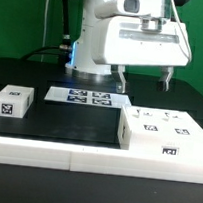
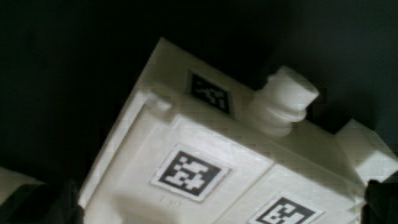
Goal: Assemble cabinet
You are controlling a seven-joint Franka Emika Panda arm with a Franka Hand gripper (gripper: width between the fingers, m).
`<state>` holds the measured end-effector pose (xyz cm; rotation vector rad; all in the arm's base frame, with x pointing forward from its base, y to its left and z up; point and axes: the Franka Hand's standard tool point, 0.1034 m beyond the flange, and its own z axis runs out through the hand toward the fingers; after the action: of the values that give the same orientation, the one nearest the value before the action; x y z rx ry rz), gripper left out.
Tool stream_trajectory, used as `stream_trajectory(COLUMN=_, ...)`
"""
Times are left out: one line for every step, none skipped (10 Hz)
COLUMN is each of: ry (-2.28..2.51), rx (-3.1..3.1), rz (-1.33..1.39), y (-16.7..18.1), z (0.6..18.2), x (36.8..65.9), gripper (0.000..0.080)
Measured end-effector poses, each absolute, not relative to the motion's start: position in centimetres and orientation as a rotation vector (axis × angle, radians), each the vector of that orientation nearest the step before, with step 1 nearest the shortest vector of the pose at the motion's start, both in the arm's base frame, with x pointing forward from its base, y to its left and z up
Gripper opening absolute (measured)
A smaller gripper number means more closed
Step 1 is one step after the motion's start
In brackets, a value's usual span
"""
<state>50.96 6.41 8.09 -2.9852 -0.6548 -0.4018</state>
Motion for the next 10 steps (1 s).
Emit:
stream_trajectory(ry=-0.413, rx=-3.002, rz=-0.398, y=7.2, z=7.9, x=50.5, gripper=0.0797)
stream_trajectory(ry=-0.285, rx=-3.004, rz=-0.384, y=7.4, z=7.7, x=50.2, gripper=0.0797)
stream_trajectory(ry=-0.203, rx=-3.003, rz=-0.380, y=7.4, z=7.8, x=50.3, gripper=0.0797)
stream_trajectory(ry=-0.089, rx=-2.997, rz=-0.372, y=7.4, z=7.7, x=50.3, gripper=0.0797)
stream_trajectory(ry=-0.009, rx=-2.990, rz=-0.365, y=7.4, z=7.7, x=50.2, gripper=0.0797)
stream_trajectory(ry=0.023, rx=-2.987, rz=-0.362, y=7.4, z=7.7, x=50.2, gripper=0.0797)
stream_trajectory(ry=-0.006, rx=-2.988, rz=-0.389, y=8.0, z=7.5, x=50.1, gripper=0.0797)
stream_trajectory(ry=-0.032, rx=-2.991, rz=-0.422, y=9.3, z=7.2, x=49.8, gripper=0.0797)
stream_trajectory(ry=-0.056, rx=-3.006, rz=-0.445, y=10.0, z=6.9, x=49.7, gripper=0.0797)
stream_trajectory(ry=-0.069, rx=-3.022, rz=-0.486, y=10.0, z=6.5, x=49.8, gripper=0.0797)
